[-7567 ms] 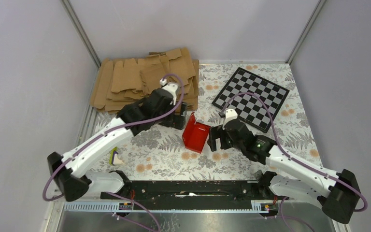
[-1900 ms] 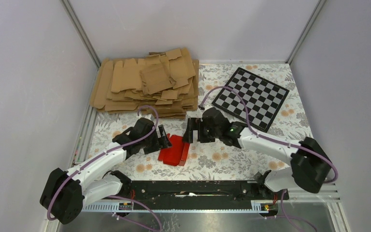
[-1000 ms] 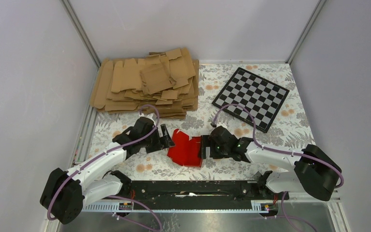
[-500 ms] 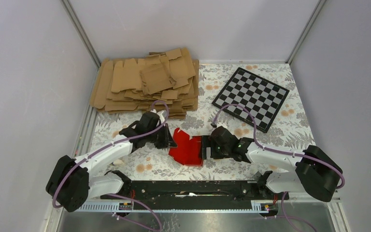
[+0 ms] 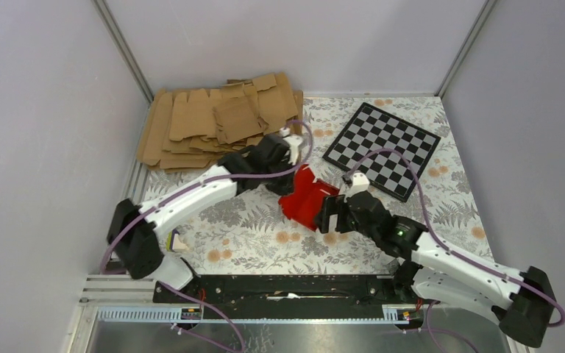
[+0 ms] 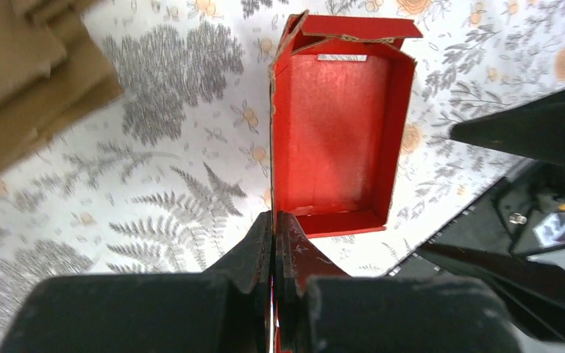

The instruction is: Fold the paper box

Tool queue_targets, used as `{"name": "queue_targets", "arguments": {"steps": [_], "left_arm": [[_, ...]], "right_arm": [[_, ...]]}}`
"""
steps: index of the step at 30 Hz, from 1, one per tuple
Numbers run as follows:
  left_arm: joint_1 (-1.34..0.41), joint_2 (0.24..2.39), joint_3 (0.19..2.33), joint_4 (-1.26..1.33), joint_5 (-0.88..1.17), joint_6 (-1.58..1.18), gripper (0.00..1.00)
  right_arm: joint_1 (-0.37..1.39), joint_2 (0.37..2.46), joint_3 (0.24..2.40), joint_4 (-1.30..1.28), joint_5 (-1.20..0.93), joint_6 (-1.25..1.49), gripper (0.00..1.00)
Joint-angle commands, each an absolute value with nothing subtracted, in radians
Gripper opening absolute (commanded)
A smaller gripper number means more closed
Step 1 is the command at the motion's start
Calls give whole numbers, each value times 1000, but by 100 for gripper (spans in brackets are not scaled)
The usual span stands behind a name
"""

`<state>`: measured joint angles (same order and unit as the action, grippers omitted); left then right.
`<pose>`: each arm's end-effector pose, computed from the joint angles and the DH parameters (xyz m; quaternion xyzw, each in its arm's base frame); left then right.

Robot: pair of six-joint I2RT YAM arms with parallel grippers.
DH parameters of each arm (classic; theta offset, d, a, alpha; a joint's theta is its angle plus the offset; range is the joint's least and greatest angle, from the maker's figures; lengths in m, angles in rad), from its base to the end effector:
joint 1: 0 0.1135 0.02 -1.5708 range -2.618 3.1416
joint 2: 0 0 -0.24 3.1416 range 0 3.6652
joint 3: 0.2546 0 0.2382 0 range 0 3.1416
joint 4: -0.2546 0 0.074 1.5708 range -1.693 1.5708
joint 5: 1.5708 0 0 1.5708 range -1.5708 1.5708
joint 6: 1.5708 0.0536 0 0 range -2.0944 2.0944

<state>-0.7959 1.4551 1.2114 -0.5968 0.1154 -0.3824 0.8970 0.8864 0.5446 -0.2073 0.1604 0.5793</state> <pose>0.2162 -0.2296 0.2597 0.2116 0.9084 -0.2429 0.2665 0.1401 0.1617 0.2125 -0.0989 0.8648 0.2762 0.4075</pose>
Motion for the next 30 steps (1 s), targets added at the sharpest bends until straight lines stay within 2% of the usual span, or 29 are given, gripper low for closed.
{"name": "queue_targets", "arguments": {"steps": [1, 7, 9, 12, 14, 15, 17, 20, 24, 28, 30], "left_arm": [[-842, 1586, 1359, -703, -6, -90, 0], [-844, 1774, 1518, -837, -34, 194, 0], [-843, 1827, 1585, -892, -28, 258, 4], [-842, 1860, 1663, -908, -26, 289, 22], [-842, 1861, 1708, -912, -7, 281, 48], [-842, 1859, 1726, -912, 20, 277, 65], [-842, 1851, 1734, -911, 62, 270, 78], [-842, 1849, 1734, -912, 60, 233, 85], [-834, 1825, 1737, -886, -60, 135, 86], [-807, 1694, 1683, -809, -160, -23, 85], [-804, 1591, 1589, -739, -198, -101, 93]], "right_arm": [[900, 801, 550, -270, 352, 559, 100], [874, 854, 575, -354, 366, 569, 100], [847, 868, 563, -339, 324, 582, 100], [770, 873, 522, -277, 209, 595, 100], [725, 877, 503, -234, 150, 602, 100], [707, 883, 500, -217, 131, 605, 100], [680, 904, 506, -186, 110, 604, 100], [649, 957, 530, -145, 92, 598, 99], [583, 1043, 557, -68, -28, 618, 99], [502, 1126, 577, 24, -135, 651, 97], [466, 1165, 597, 48, -160, 653, 94]]}}
